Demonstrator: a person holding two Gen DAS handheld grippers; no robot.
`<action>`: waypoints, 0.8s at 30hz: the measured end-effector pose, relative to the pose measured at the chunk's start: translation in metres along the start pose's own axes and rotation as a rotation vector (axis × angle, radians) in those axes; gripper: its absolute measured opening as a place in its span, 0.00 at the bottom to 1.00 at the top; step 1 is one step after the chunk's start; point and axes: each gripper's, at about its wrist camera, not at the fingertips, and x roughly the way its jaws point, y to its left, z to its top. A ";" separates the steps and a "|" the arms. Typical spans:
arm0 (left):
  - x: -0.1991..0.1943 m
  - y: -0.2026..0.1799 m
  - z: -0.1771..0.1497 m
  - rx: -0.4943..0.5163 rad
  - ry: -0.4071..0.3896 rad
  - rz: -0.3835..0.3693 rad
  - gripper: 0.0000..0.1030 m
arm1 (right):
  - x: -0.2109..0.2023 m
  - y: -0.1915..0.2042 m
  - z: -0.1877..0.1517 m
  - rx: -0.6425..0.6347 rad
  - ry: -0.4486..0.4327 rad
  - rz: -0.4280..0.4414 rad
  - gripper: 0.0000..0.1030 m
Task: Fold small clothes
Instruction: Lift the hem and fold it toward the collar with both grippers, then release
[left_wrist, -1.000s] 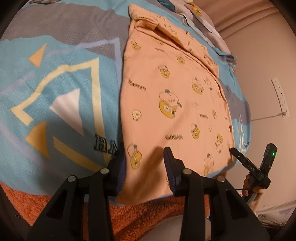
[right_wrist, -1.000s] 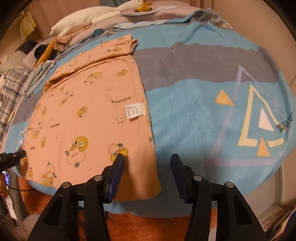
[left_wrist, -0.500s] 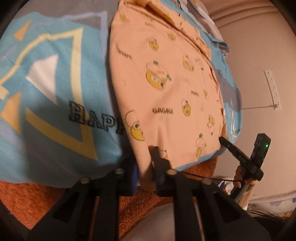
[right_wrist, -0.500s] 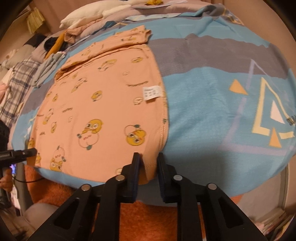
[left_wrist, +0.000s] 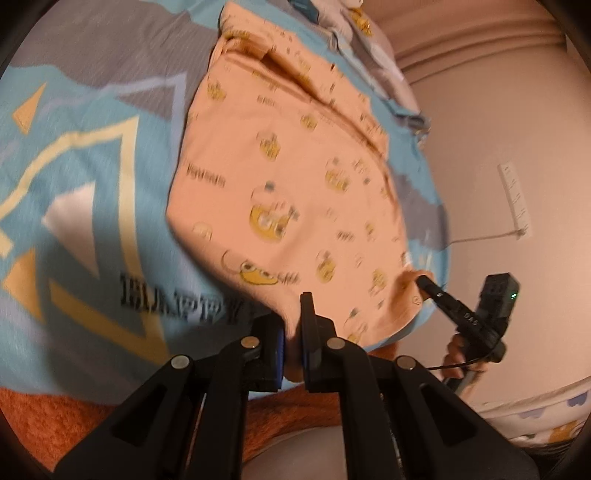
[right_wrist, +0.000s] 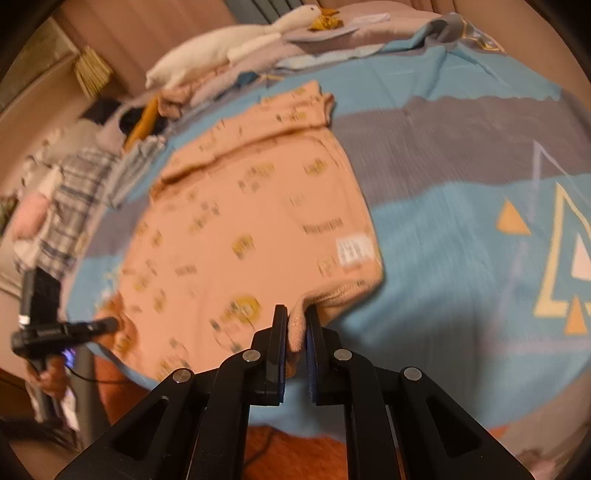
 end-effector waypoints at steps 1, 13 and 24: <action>-0.002 0.001 0.005 -0.009 -0.012 -0.011 0.06 | 0.001 0.000 0.005 0.012 -0.012 0.027 0.10; -0.004 0.021 0.068 -0.128 -0.138 -0.049 0.06 | 0.036 -0.027 0.059 0.187 -0.100 0.065 0.10; 0.012 0.043 0.098 -0.180 -0.157 -0.040 0.07 | 0.063 -0.040 0.078 0.212 -0.078 -0.023 0.10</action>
